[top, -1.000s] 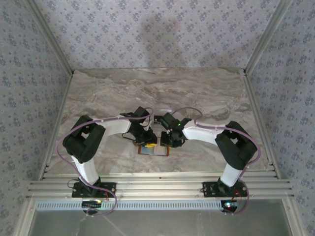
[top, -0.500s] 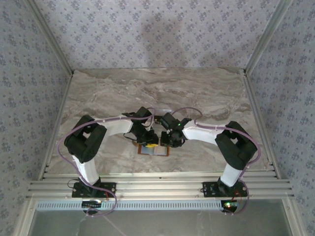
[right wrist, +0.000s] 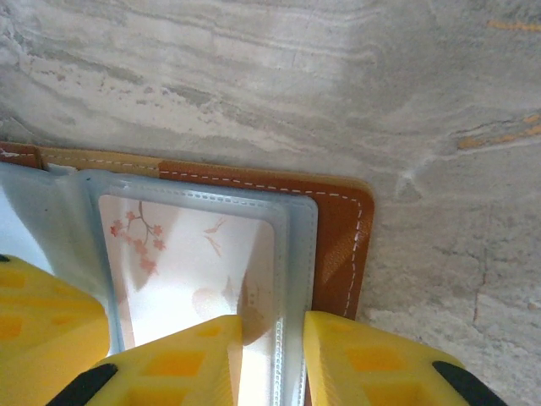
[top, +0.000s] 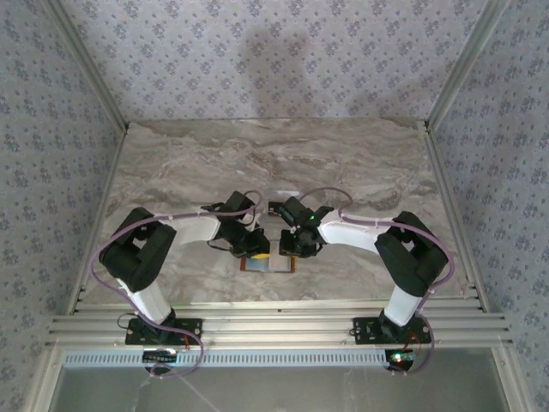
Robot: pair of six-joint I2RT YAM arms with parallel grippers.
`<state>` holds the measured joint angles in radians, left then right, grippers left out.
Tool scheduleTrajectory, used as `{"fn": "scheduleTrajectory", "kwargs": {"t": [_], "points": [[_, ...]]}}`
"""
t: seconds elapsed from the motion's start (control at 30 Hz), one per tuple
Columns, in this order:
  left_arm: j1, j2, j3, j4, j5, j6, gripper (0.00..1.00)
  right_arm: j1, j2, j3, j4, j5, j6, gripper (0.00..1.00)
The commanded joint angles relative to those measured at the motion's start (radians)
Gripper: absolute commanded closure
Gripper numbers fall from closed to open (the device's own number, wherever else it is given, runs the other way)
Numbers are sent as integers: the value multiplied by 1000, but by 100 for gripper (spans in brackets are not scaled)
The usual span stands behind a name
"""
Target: Take the credit cards out of the card holder
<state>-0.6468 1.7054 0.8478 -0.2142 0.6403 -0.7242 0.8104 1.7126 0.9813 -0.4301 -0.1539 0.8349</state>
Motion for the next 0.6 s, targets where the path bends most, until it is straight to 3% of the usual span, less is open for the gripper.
{"fn": "scheduleTrajectory", "kwargs": {"t": [0.0,0.17,0.33,0.57], "points": [[4,-19,-12,69,59,-20,88,2,24,-13,-44,-2,13,73],[9,8,14,-20,11,-1,86,1,18,-13,-47,-1,12,73],[-7,7,46,-39,23,-17,77,1,17,-17,-49,1,11,73],[-8,48,82,-169,-56,16,76,-2,21,-21,-45,1,11,73]]}}
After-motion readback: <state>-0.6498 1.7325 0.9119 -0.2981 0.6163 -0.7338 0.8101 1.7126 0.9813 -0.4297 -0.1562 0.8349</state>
